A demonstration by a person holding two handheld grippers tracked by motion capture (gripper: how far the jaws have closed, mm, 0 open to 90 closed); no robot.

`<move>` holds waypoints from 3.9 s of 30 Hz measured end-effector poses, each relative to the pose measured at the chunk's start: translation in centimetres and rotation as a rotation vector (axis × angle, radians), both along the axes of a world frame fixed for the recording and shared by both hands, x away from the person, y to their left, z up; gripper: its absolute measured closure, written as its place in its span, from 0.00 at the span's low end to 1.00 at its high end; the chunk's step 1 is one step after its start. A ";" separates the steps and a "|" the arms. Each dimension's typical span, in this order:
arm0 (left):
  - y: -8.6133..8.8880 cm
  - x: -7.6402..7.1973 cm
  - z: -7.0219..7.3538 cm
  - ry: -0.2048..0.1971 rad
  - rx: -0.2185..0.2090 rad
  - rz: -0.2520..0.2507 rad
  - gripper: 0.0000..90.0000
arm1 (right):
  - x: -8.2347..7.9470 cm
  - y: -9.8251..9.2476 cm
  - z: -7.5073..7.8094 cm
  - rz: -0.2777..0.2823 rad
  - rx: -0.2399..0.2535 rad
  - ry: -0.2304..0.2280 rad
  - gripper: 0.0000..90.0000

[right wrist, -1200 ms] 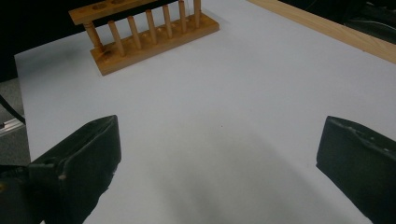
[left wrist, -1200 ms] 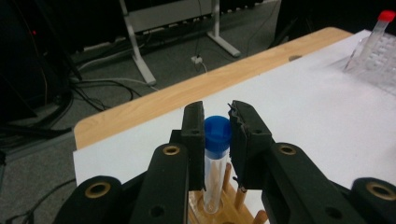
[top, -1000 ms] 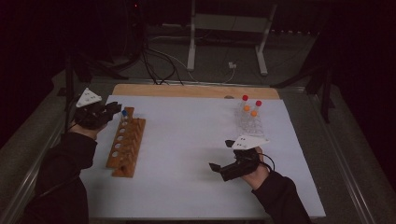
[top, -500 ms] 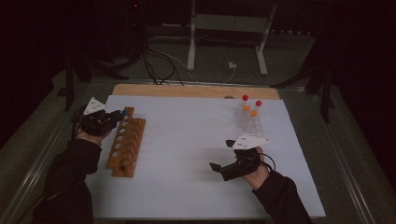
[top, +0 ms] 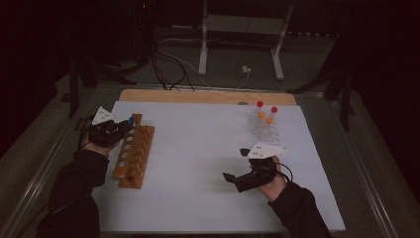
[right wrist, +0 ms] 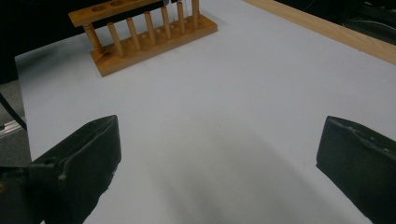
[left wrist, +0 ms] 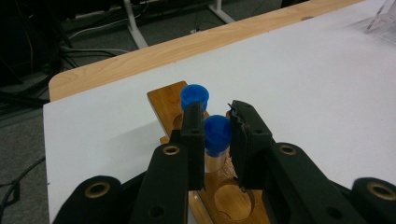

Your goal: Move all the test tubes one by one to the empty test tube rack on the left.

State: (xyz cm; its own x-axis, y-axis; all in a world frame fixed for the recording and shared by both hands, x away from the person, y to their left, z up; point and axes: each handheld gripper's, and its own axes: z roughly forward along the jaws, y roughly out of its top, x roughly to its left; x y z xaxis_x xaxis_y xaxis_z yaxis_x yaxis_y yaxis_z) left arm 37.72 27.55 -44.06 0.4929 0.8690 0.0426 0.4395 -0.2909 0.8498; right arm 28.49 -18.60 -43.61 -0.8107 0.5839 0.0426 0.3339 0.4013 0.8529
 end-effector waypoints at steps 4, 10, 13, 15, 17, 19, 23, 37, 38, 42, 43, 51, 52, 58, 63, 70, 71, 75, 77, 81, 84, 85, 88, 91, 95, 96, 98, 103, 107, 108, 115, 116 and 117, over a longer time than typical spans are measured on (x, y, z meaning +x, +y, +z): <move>-0.2 0.1 0.1 0.013 0.016 -0.004 0.85 | 0.0 0.0 0.0 0.000 -0.003 0.000 0.00; 0.0 0.1 0.2 0.026 0.004 -0.002 0.85 | 0.0 -0.1 0.1 -0.002 0.003 -0.001 0.00; 0.1 -0.1 0.3 0.040 0.007 -0.007 0.79 | 0.0 -0.1 0.2 -0.003 0.007 -0.002 0.00; 0.2 -0.6 0.6 0.035 -0.004 -0.024 0.69 | -0.1 -0.2 0.3 -0.003 0.009 -0.007 0.00; 0.2 -1.3 1.0 0.019 -0.026 -0.036 0.62 | 0.0 -0.3 0.4 -0.005 0.012 -0.008 0.00; 0.1 -2.2 1.5 0.006 -0.062 -0.069 0.47 | 0.0 -0.5 0.5 -0.010 0.013 -0.011 0.00; -0.9 -3.9 2.3 -0.018 -0.125 -0.147 0.29 | 0.2 -1.2 1.2 -0.032 0.026 -0.032 0.00; -6.9 -8.4 1.9 -0.013 -0.212 -0.393 0.02 | 2.7 -6.0 3.6 -0.192 0.069 -0.094 0.00; -7.3 -8.7 1.6 -0.011 -0.215 -0.408 0.02 | 3.0 -6.4 3.6 -0.204 0.064 -0.096 0.00; -8.4 -9.5 0.7 0.000 -0.217 -0.450 0.02 | 4.1 -7.8 3.5 -0.249 0.059 -0.103 0.00; -8.6 -9.6 0.5 0.007 -0.217 -0.463 0.02 | 4.4 -8.1 3.4 -0.260 0.053 -0.101 0.00; -9.6 -10.3 -0.5 0.018 -0.218 -0.495 0.02 | 6.6 -9.6 1.3 -0.353 0.026 -0.051 0.01; -9.7 -10.4 -0.6 0.016 -0.214 -0.496 0.02 | 6.9 -9.7 0.9 -0.364 0.020 -0.046 0.01; -9.9 -10.5 -0.6 0.022 -0.220 -0.509 0.02 | 8.8 -10.3 -0.8 -0.432 -0.006 -0.015 0.14; -9.9 -10.4 -0.8 0.028 -0.218 -0.507 0.02 | 10.0 -10.5 -1.6 -0.463 -0.054 -0.008 0.33; -10.0 -10.5 -0.8 0.029 -0.216 -0.513 0.02 | 11.5 -10.8 -2.1 -0.474 -0.056 0.019 0.56; -10.0 -10.5 -0.8 0.028 -0.215 -0.514 0.02 | 11.7 -10.7 -2.2 -0.474 -0.055 0.026 0.58; -10.0 -10.4 -0.9 0.029 -0.214 -0.513 0.02 | 12.3 -10.6 -2.4 -0.480 -0.083 0.032 0.66; -10.0 -10.4 -0.9 0.030 -0.214 -0.512 0.02 | 12.6 -10.6 -2.5 -0.484 -0.089 0.039 0.70; -9.9 -10.3 -0.9 0.032 -0.212 -0.510 0.02 | 13.1 -10.4 -2.8 -0.483 -0.096 0.043 0.74; -9.9 -10.3 -1.0 0.035 -0.210 -0.509 0.02 | 13.3 -10.2 -2.9 -0.485 -0.100 0.046 0.78; -9.9 -10.3 -1.1 0.038 -0.212 -0.512 0.02 | 13.4 -10.1 -3.0 -0.485 -0.103 0.047 0.80; -9.9 -10.2 -1.1 0.039 -0.215 -0.512 0.02 | 13.4 -10.0 -3.0 -0.493 -0.107 0.045 0.83; -9.9 -10.3 -1.0 0.041 -0.219 -0.515 0.02 | 13.4 -10.1 -2.8 -0.492 -0.108 0.040 0.83; -9.9 -10.3 -1.0 0.042 -0.215 -0.516 0.02 | 13.2 -10.1 -2.3 -0.489 -0.109 0.026 0.83; -9.9 -10.3 -1.0 0.044 -0.212 -0.518 0.02 | 13.1 -10.1 -2.1 -0.488 -0.109 0.020 0.83; -10.0 -10.3 -0.9 0.046 -0.209 -0.520 0.02 | 12.9 -10.1 -1.6 -0.487 -0.113 0.005 0.83; -10.0 -10.3 -0.8 0.044 -0.207 -0.522 0.02 | 12.3 -10.0 -0.1 -0.485 -0.116 -0.036 0.83; -10.0 -10.3 -0.6 0.042 -0.204 -0.520 0.02 | 11.6 -10.0 1.3 -0.480 -0.108 -0.071 0.83; -10.0 -10.3 -0.6 0.044 -0.207 -0.523 0.02 | 11.4 -10.0 1.6 -0.478 -0.108 -0.080 0.83; -10.3 -10.3 -0.2 0.051 -0.204 -0.533 0.02 | 9.9 -9.7 3.8 -0.454 -0.095 -0.127 0.83; -10.4 -10.3 -0.2 0.051 -0.204 -0.537 0.02 | 9.7 -9.5 4.0 -0.447 -0.094 -0.132 0.83; -10.5 -10.3 -0.2 0.052 -0.204 -0.540 0.02 | 9.4 -9.4 4.2 -0.439 -0.093 -0.138 0.83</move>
State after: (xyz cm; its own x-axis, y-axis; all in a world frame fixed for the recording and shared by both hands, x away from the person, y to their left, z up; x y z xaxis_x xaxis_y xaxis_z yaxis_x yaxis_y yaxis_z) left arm 27.43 17.09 -44.21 0.8658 0.4816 -0.1357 0.3172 -0.3184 0.8933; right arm 37.91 -27.98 -39.42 -0.4801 0.8694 -0.1166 0.3755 0.3238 0.8684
